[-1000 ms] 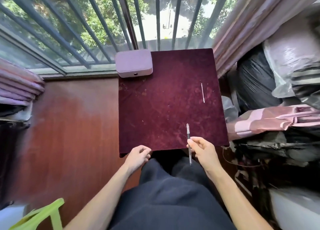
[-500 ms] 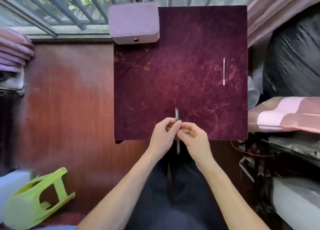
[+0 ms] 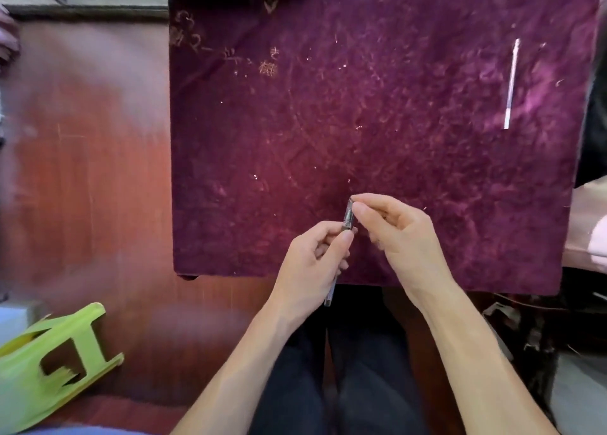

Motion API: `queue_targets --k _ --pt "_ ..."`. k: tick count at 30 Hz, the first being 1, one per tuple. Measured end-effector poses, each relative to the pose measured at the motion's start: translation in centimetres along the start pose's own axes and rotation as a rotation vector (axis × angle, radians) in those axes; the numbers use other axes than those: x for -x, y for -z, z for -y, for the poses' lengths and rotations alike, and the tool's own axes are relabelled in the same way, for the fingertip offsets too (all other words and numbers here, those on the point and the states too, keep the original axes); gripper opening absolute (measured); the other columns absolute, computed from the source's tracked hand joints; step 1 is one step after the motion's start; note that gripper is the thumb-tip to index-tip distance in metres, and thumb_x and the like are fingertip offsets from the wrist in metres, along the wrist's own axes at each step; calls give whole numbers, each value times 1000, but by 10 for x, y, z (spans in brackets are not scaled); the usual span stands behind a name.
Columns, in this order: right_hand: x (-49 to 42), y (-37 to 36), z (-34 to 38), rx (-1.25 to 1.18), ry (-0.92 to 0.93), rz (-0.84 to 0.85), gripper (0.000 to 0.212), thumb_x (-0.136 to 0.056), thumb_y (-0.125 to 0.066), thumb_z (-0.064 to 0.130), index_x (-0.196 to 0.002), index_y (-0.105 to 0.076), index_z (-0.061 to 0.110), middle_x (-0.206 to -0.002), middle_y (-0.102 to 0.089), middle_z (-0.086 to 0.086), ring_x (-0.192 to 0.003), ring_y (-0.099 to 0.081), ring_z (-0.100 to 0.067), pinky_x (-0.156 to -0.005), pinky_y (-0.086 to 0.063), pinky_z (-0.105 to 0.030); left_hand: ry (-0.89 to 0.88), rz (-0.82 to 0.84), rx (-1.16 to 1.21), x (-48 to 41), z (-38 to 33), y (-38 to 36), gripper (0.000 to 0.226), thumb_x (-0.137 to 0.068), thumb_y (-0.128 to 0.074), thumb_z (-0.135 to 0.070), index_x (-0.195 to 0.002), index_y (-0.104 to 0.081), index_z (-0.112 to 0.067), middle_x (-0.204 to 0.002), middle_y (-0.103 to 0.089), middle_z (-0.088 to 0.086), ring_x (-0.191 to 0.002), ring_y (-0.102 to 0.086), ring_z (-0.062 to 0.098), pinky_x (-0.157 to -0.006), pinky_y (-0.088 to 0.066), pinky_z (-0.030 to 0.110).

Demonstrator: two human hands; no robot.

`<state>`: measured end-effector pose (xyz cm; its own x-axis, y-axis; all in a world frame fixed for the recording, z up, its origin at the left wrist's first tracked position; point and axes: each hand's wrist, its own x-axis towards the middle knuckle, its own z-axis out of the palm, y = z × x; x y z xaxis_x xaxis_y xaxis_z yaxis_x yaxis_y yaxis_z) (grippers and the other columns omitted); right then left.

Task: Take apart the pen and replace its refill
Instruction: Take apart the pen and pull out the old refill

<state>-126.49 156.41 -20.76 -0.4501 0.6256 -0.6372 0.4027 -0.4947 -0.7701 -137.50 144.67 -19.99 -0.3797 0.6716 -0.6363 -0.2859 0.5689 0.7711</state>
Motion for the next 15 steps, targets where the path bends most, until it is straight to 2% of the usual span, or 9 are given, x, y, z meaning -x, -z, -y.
queue_targets --k 2,7,12,15 --pt "-12 -2 -10 41 0 23 10 -97 -77 22 -101 -85 27 -77 -78 16 -63 -65 5 -61 -48 -8 33 14 37 -3 12 -6 18 -101 -59 -27 -98 -73 -37 -72 -65 -15 -63 -62 2 -62 -54 20" --pt "-25 -3 -29 35 -9 33 13 -96 -79 34 -94 -86 23 -74 -77 18 -65 -67 6 -63 -49 -7 4 -61 97 -14 30 -12 18 -102 -56 -29 -110 -72 -29 -72 -62 -10 -60 -59 6 -54 -52 21" --pt "-25 0 -38 30 15 25 13 -99 -76 32 -101 -87 27 -76 -74 21 -59 -55 3 -59 -47 -11 -39 -15 157 -27 36 -11 20 -106 -50 -21 -116 -68 -19 -79 -61 -7 -56 -48 2 -51 -42 15" --pt "-26 2 -38 58 36 9 13 -100 -75 30 -104 -87 28 -75 -73 25 -65 -62 7 -66 -50 -10 -65 7 118 -32 34 -14 23 -107 -45 -22 -115 -66 -18 -78 -56 -4 -59 -46 -1 -55 -41 15"
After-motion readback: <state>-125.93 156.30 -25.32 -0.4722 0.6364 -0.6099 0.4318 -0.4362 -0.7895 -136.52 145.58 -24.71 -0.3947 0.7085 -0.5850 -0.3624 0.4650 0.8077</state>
